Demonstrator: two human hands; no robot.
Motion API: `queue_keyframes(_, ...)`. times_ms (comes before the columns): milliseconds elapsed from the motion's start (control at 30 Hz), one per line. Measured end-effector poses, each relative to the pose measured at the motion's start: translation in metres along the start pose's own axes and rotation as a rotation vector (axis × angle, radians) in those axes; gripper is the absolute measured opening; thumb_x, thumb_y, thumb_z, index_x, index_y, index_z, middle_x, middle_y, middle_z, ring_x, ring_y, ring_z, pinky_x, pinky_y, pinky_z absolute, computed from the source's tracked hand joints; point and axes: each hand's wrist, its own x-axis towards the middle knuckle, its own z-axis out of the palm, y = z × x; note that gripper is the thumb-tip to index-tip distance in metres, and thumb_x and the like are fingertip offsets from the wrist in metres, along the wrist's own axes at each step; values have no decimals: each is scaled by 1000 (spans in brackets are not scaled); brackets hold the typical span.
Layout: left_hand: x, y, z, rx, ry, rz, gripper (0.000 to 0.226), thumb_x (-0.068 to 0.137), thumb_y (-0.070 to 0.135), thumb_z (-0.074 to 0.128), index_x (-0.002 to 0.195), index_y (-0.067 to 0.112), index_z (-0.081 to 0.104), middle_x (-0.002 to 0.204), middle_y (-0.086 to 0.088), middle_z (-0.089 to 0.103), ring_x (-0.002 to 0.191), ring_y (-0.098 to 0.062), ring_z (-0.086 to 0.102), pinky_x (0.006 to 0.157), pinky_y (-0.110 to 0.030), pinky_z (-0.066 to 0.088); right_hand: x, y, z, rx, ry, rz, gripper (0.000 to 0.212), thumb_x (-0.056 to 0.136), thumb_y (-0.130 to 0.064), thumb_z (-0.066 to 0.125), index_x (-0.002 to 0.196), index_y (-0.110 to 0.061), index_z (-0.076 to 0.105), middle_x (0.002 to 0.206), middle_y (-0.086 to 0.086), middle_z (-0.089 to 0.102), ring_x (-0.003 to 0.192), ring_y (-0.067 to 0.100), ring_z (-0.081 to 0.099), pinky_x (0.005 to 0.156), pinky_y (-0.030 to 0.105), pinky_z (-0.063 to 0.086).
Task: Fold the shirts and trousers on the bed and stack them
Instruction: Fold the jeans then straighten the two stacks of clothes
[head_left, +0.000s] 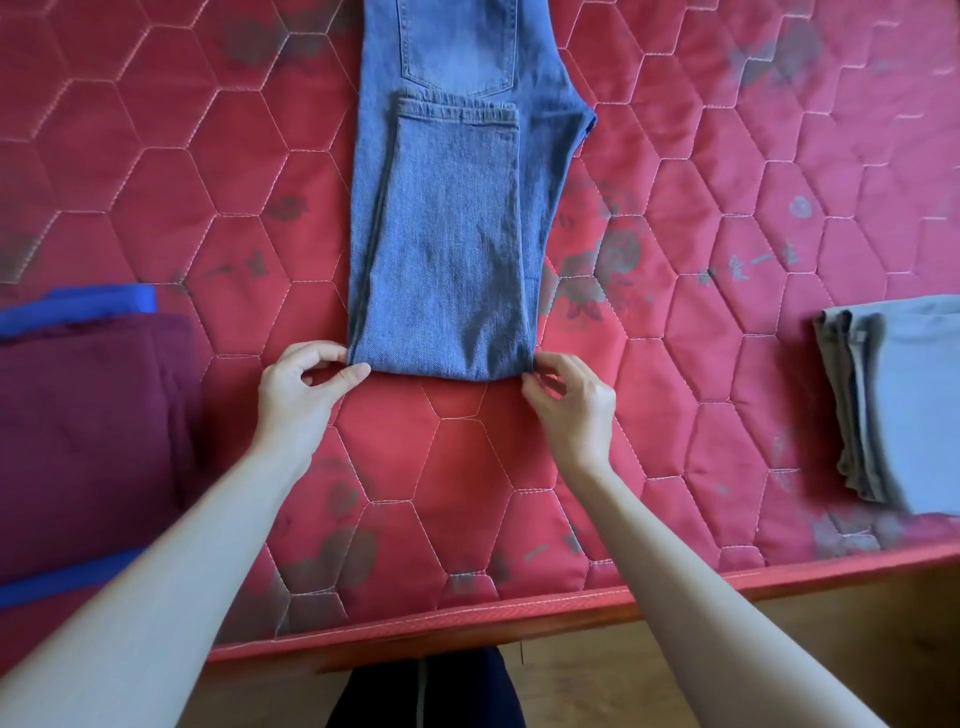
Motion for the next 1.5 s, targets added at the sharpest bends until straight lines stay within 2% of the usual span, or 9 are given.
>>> queue_keyframes(133, 0, -2, -2, -12, 4, -7, 18, 74, 10, 81, 80, 22, 69, 91, 17, 62, 81, 8, 56, 83, -14, 43, 9, -12, -1, -51, 80, -200, 18, 70, 5, 69, 84, -5, 75, 85, 3, 73, 81, 21, 68, 76, 25, 50)
queue_keyframes(333, 4, -6, -4, 13, -3, -15, 25, 73, 9, 81, 72, 29, 66, 91, 19, 61, 78, 15, 54, 74, -3, 38, 44, 8, -30, -121, -200, -212, 21, 70, -4, 78, 85, -18, 78, 82, -12, 58, 83, -3, 52, 77, 2, 37)
queue_keyframes(533, 0, -10, 0, 264, -52, 52, 19, 69, 16, 85, 78, 24, 70, 102, 8, 61, 107, -22, 54, 97, -41, 41, 32, 31, -26, -146, -252, -106, 20, 66, -12, 86, 83, -16, 77, 71, -22, 51, 81, 21, 58, 72, 7, 39)
queue_keyframes(700, -6, 2, -3, 350, -80, 72, 41, 66, 11, 86, 102, 15, 67, 114, -2, 57, 110, -24, 53, 99, -39, 41, 22, 24, -32, -128, -316, -22, 45, 65, -3, 81, 106, -15, 70, 98, -12, 65, 101, 19, 57, 93, 32, 45)
queue_keyframes(867, -16, 26, 9, 560, -35, 525, 46, 82, 6, 63, 127, 1, 54, 139, -14, 49, 132, -29, 42, 114, -35, 27, 5, -14, -24, -137, 25, -142, 48, 70, 11, 48, 112, -5, 66, 118, 4, 64, 115, 24, 54, 102, 22, 37)
queue_keyframes(967, -7, 39, 40, 721, -116, 698, 44, 88, 0, 53, 132, -2, 52, 143, -16, 48, 137, -33, 39, 115, -44, 27, 11, -44, 11, -170, -25, -274, 46, 77, 9, 45, 117, 0, 65, 123, 11, 63, 117, 27, 56, 105, 29, 39)
queue_keyframes(1167, 15, 15, 69, 1038, -198, 470, 59, 102, 35, 32, 153, 9, 19, 162, -7, 12, 150, -23, 11, 120, -46, 12, 21, -12, 55, -695, -307, -277, 58, 103, -40, 24, 153, -9, 21, 161, 6, 18, 149, 18, 10, 121, 44, 1)
queue_keyframes(1400, -8, -13, 29, 1057, -135, 317, 66, 96, 37, 16, 153, 4, 13, 162, -10, 8, 150, -22, 7, 120, -48, 9, 16, 20, 28, -691, -263, -169, 62, 102, -43, 20, 154, -10, 13, 162, 5, 8, 150, 17, 2, 120, 49, 1)
queue_keyframes(1500, -4, 7, 29, 1042, -75, 422, 65, 95, 33, 21, 152, 1, 17, 161, -14, 10, 150, -26, 10, 119, -50, 10, 34, 5, 22, -651, -172, -222, 58, 103, -37, 27, 153, -9, 21, 161, 9, 13, 150, 23, 6, 120, 50, 2)
